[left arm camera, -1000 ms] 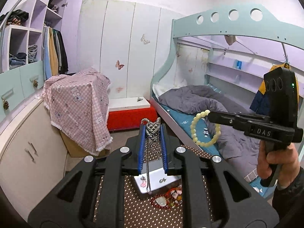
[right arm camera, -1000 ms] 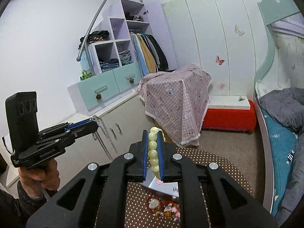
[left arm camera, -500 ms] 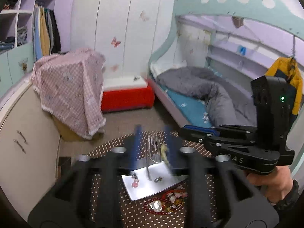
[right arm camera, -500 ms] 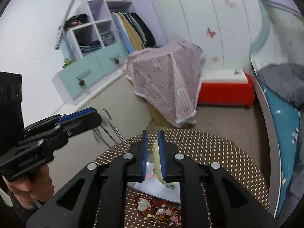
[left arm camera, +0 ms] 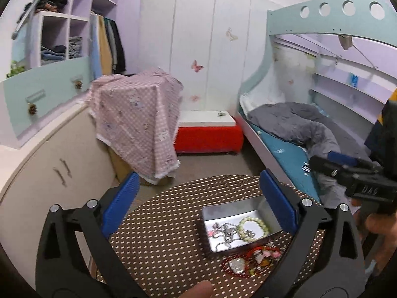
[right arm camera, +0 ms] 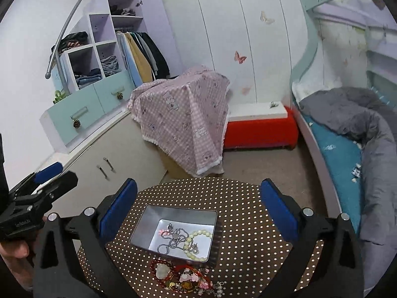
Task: Organize jewelry
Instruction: 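Withdraw both tools from the box and approach the remaining jewelry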
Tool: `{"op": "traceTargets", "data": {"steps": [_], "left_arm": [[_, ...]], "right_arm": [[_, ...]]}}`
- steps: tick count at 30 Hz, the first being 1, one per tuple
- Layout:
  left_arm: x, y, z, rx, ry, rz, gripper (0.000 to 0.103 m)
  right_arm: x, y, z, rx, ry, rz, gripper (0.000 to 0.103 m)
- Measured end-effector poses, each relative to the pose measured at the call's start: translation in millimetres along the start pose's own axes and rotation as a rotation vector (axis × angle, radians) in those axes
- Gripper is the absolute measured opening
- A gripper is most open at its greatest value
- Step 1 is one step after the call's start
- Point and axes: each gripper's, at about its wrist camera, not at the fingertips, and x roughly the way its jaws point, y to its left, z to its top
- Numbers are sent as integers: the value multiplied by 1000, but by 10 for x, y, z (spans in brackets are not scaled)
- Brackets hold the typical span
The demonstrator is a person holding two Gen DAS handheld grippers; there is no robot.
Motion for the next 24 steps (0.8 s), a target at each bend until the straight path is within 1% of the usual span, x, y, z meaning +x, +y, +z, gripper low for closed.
{"op": "traceTargets", "data": {"steps": [3, 9, 17, 24], "left_arm": [[-148, 36, -71, -7, -19, 36, 95], [-406, 94, -156, -27, -50, 67, 95], [-643, 121, -309, -32, -71, 79, 95], [-724, 158, -477, -41, -69, 95, 95]], "right_arm": [[-109, 13, 2, -3, -15, -9, 96], [-354, 95, -28, -30, -48, -22, 96], [-579, 131, -153, -31, -66, -45, 96], [-693, 121, -312, -38, -59, -66, 96]]}}
